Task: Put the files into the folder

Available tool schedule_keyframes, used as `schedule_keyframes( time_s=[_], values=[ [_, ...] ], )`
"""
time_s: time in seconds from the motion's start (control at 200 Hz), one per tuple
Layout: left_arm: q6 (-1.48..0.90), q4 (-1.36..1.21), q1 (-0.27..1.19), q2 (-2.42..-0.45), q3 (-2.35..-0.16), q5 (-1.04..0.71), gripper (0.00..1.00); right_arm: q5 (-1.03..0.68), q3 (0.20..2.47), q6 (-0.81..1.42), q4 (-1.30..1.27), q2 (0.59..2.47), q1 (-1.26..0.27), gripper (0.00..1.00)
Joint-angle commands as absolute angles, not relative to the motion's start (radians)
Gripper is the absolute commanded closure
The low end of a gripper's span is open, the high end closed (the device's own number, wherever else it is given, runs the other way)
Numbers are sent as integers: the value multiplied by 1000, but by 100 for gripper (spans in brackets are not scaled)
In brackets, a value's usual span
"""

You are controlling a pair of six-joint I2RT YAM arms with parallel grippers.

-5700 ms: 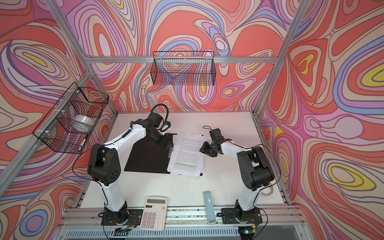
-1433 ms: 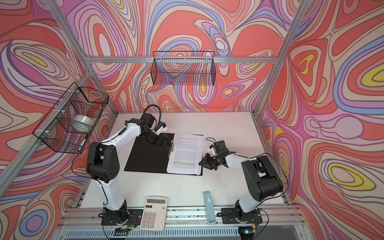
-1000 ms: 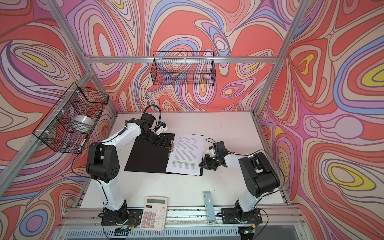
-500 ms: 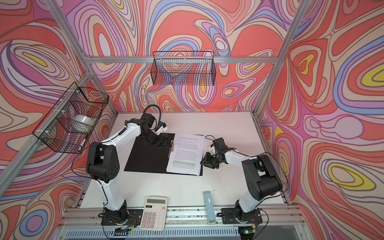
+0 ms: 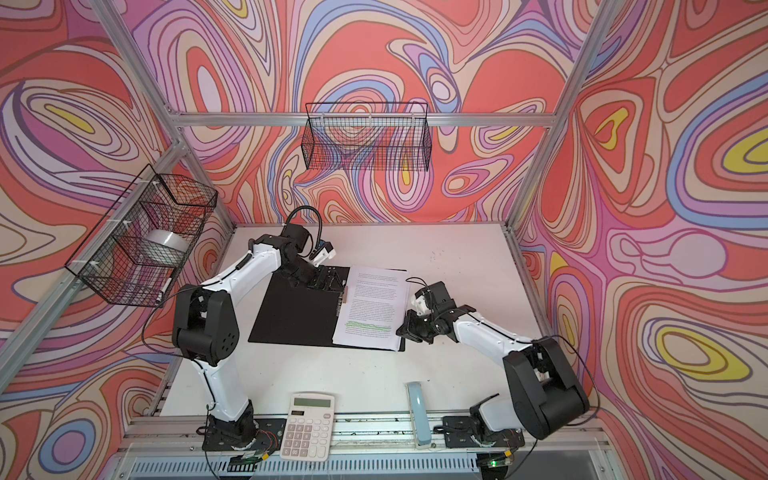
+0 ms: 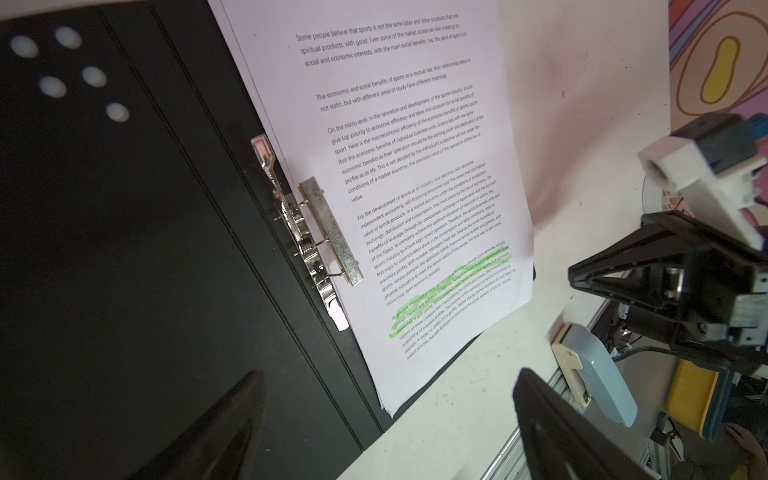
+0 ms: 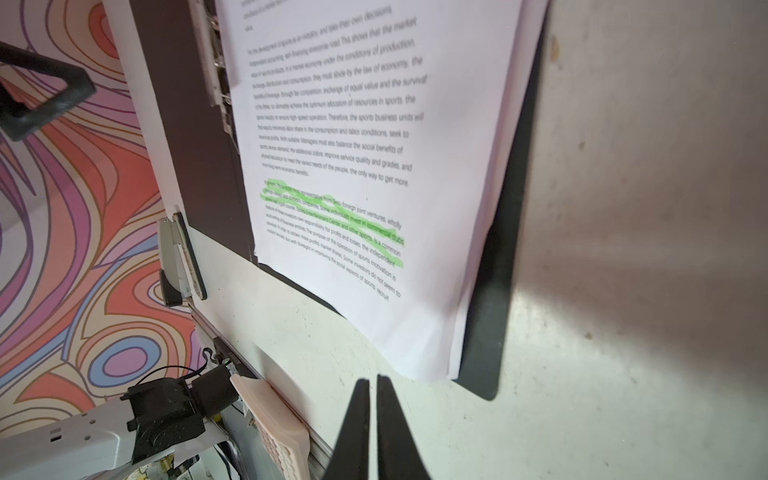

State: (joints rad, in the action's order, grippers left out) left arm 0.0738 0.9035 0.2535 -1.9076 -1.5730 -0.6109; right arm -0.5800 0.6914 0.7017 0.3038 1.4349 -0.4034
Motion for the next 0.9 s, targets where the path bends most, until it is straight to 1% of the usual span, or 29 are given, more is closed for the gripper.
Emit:
schedule_keyframes(
  time_s=[0.0,0.085,0.23,0.526,0.726,0.891],
  values=[
    [70,949,245,-1910,-1596,-633,7,-590,677,736,214,1479,-422,93],
    [76,954,245,-1907,-1592,-629,7,-585,679,740,190,1512,-424,93],
    [76,950,245,-1904,-1581,-630,8,-537,696,714,232,1581,-425,94],
    [81,956,245,-1905,-1579,-629,8,-508,691,704,234,1655,-425,94],
    [81,952,245,-1904,-1563,-629,8,-449,707,667,308,1700,-431,94],
    [86,942,245,-1901,-1544,-590,8,-383,751,635,378,1740,-457,92]
  ],
)
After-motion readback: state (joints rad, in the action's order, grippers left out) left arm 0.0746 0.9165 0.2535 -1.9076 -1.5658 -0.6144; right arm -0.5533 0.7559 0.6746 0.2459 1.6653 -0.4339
